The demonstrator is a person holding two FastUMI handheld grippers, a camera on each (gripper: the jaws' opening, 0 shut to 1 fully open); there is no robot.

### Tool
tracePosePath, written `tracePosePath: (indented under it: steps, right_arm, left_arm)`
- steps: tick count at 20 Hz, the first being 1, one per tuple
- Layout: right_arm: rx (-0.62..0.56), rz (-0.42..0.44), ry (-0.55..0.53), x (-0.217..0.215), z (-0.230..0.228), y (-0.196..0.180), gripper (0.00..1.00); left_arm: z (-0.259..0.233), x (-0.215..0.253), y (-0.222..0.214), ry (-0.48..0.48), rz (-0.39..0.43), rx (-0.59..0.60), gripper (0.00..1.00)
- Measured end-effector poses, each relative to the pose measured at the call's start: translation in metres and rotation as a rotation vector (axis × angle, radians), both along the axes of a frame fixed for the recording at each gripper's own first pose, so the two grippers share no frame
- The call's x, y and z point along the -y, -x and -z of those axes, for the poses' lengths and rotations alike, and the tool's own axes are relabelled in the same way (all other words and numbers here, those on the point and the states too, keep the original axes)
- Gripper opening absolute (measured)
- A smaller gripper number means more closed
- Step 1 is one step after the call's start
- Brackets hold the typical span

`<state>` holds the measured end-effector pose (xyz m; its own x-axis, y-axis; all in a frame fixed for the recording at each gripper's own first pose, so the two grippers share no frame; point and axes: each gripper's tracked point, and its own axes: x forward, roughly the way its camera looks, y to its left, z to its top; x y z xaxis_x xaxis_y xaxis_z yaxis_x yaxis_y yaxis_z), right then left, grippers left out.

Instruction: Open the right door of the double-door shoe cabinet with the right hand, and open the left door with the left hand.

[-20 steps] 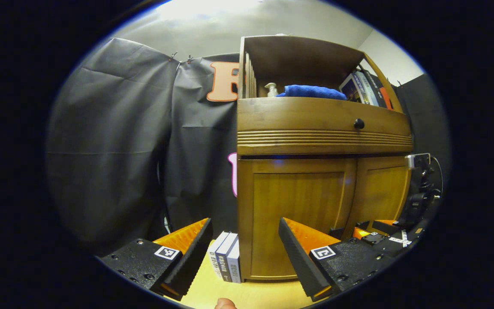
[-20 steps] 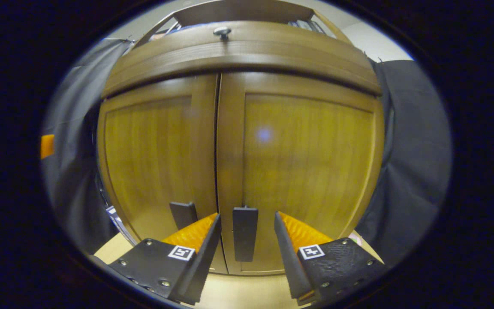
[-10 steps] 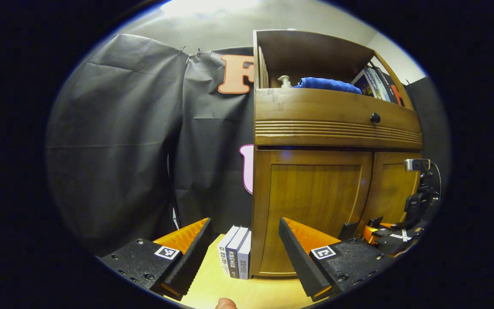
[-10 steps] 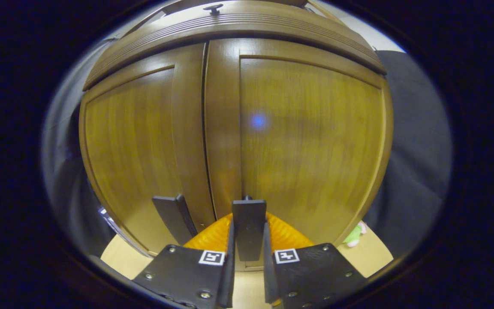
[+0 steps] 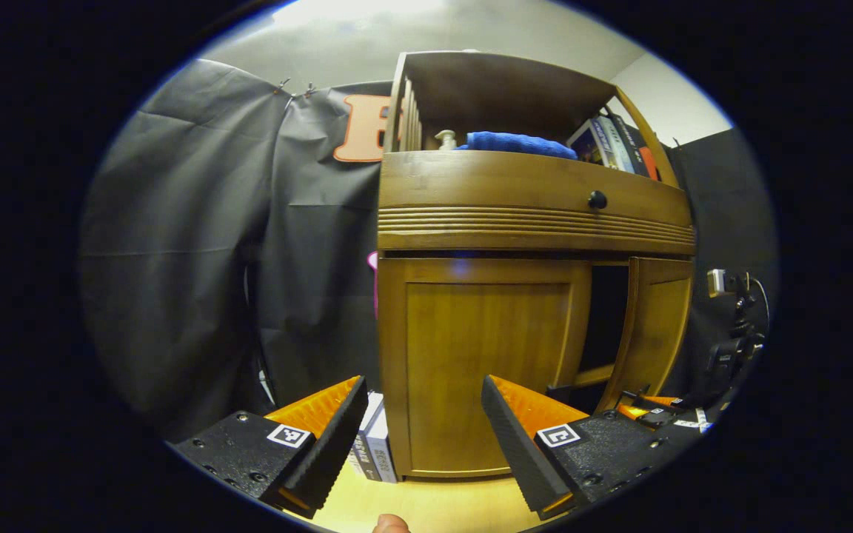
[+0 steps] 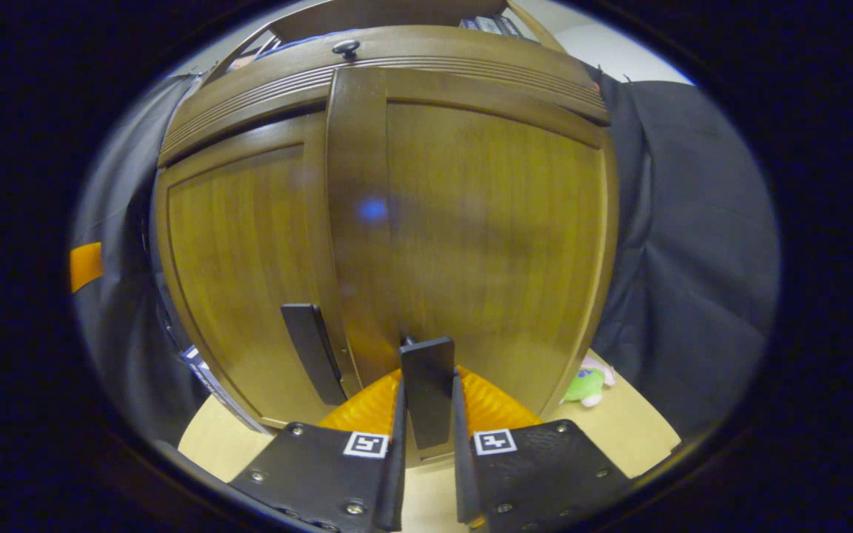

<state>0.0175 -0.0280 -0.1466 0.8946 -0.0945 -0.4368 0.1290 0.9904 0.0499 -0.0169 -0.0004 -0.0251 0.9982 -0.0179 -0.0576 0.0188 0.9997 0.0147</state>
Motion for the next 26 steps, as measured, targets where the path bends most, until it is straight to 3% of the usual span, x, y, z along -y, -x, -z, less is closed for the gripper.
tracePosePath:
  steps: [4,10,26]
  right_arm:
    - [0.001,0.019,-0.014,0.01,-0.003,0.025,0.31]
    - [0.0,0.052,0.035,0.034,-0.009,0.055,0.28]
    - [-0.005,0.198,0.106,0.121,-0.017,0.126,0.28]
  left_arm:
    - [0.003,0.032,0.0,0.003,0.084,-0.001,0.92]
    - [0.011,0.067,0.0,-0.005,0.175,-0.025,0.92]
    - [0.035,0.102,0.004,-0.014,0.268,-0.088,0.95]
